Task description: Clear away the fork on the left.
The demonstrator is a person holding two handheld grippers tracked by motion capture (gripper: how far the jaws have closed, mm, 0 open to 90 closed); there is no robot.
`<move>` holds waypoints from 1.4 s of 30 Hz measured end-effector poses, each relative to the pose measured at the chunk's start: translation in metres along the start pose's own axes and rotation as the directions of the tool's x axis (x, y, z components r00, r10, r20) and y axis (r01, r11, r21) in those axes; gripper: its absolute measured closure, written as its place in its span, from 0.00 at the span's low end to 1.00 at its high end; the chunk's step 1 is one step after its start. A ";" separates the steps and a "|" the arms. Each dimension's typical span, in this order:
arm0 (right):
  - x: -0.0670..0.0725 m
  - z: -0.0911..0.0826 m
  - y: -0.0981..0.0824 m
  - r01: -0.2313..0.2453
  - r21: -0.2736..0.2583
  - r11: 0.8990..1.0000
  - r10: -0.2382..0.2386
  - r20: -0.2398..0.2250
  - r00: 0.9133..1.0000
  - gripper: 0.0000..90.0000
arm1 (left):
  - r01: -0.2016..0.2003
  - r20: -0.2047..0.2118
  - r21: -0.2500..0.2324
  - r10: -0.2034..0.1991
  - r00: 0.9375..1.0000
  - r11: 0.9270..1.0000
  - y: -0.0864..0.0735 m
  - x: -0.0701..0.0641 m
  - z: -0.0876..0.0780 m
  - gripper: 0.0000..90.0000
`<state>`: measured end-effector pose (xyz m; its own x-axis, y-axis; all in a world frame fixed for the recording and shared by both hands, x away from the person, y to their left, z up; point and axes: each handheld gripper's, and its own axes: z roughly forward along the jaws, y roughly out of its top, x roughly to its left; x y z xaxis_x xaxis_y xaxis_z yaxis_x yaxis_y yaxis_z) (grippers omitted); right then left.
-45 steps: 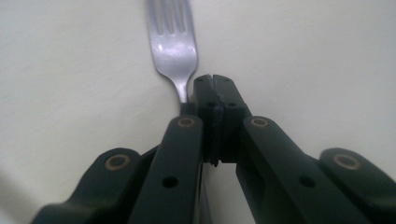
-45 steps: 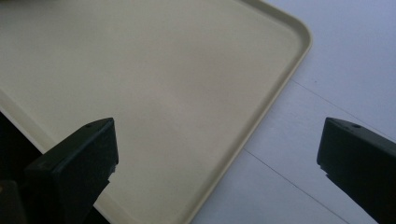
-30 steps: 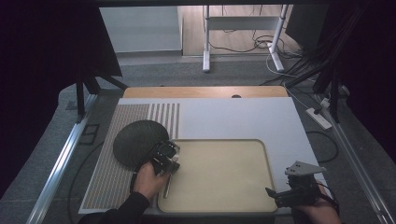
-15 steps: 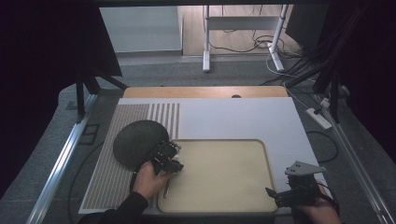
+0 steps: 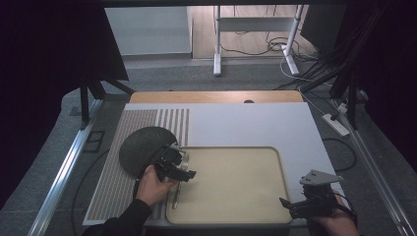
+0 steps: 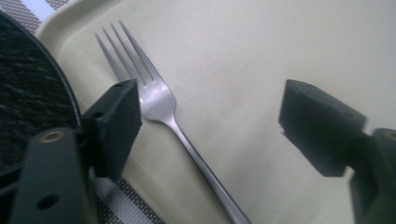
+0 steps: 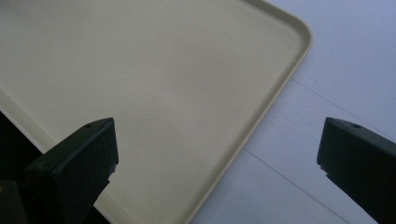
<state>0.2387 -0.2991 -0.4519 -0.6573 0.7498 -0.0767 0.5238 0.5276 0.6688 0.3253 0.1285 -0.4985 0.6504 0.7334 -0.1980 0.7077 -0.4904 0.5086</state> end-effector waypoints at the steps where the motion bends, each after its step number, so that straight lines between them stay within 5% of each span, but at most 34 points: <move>1: 0.000 0.000 0.000 0.000 -0.001 1.000 0.000 -0.001 1.000 0.00 | 0.013 0.028 -0.009 -0.013 1.000 1.000 -0.001 0.002 0.000 0.17; 8: 0.000 0.000 0.000 -0.001 -0.001 1.000 0.001 -0.001 1.000 0.00 | -0.021 0.048 -0.066 0.024 0.999 0.998 -0.004 0.005 0.000 0.02; 24: 0.000 0.000 0.000 -0.001 -0.002 1.000 0.001 -0.002 1.000 0.00 | -0.073 0.044 -0.077 0.076 0.996 0.994 -0.009 0.005 -0.010 0.00; 42: 0.000 0.000 0.000 -0.002 0.000 1.000 0.002 -0.004 1.000 0.00 | -0.053 0.015 -0.122 0.055 0.998 0.991 -0.026 0.013 -0.040 0.00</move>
<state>0.2390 -0.2991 -0.4520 -0.6582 0.7494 -0.0719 0.5252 0.5256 0.6693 0.3047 0.1698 -0.4807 0.6927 0.6980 -0.1819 0.6330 -0.4674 0.6171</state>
